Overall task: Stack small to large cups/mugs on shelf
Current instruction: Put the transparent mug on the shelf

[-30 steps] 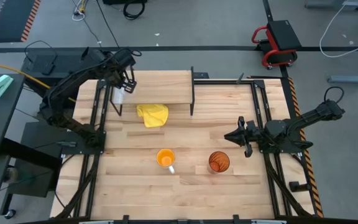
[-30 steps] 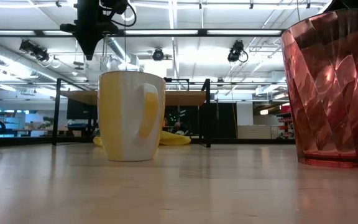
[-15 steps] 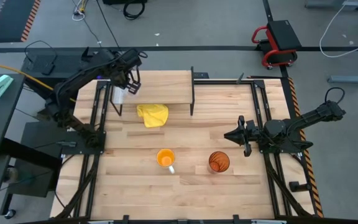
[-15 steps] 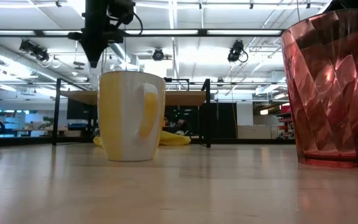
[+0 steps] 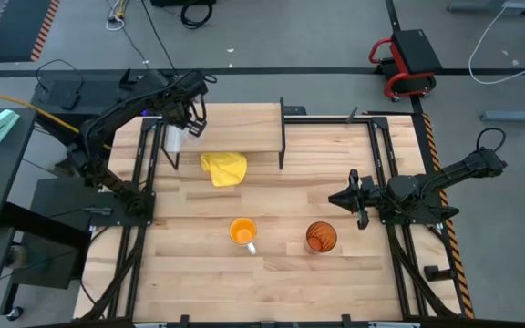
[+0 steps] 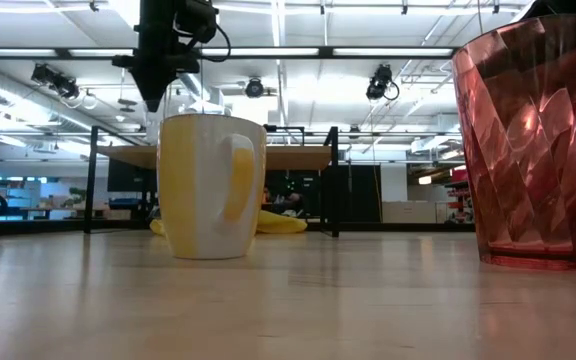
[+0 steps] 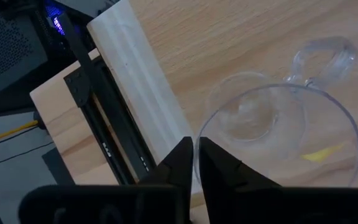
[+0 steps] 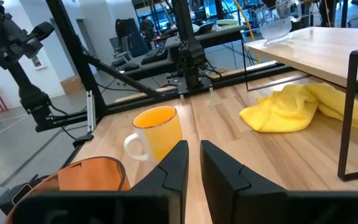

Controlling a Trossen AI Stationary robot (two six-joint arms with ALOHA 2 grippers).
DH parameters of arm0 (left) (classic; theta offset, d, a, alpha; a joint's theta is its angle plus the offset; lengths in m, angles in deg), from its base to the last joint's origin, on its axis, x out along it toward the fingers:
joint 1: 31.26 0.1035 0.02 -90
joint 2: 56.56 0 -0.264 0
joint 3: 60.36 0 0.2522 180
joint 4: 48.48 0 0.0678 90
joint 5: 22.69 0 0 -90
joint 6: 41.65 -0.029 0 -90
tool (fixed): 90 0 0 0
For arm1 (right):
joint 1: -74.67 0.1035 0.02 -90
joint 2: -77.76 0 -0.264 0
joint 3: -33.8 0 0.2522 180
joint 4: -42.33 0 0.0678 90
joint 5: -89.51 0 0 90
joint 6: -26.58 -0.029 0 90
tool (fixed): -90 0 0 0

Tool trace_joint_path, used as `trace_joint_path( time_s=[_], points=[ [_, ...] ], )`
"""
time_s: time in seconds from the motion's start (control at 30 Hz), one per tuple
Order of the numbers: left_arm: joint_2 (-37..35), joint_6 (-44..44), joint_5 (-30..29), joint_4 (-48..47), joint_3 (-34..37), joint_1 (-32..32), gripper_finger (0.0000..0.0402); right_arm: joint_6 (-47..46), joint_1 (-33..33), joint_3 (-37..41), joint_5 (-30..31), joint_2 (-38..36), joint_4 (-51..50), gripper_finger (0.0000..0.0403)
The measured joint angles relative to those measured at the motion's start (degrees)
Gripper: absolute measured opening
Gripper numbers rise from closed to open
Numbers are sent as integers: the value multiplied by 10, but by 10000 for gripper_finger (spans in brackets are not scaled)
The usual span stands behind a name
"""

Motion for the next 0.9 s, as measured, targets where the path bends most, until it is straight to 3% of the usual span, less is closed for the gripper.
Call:
trace_joint_path(
  time_s=[0.53, 0.73, 0.9],
  points=[
    [-2, -9, -47, 8, 0, 0, 90, 11, -18, -6, 0, 0, -1, 49],
    [-26, -9, -63, 7, 0, 0, 92, 55, -50, -72, 0, 6, -17, 49],
    [-49, -6, -65, 5, 0, 0, 83, 93, -92, -166, 0, 53, -66, 49]
  ],
)
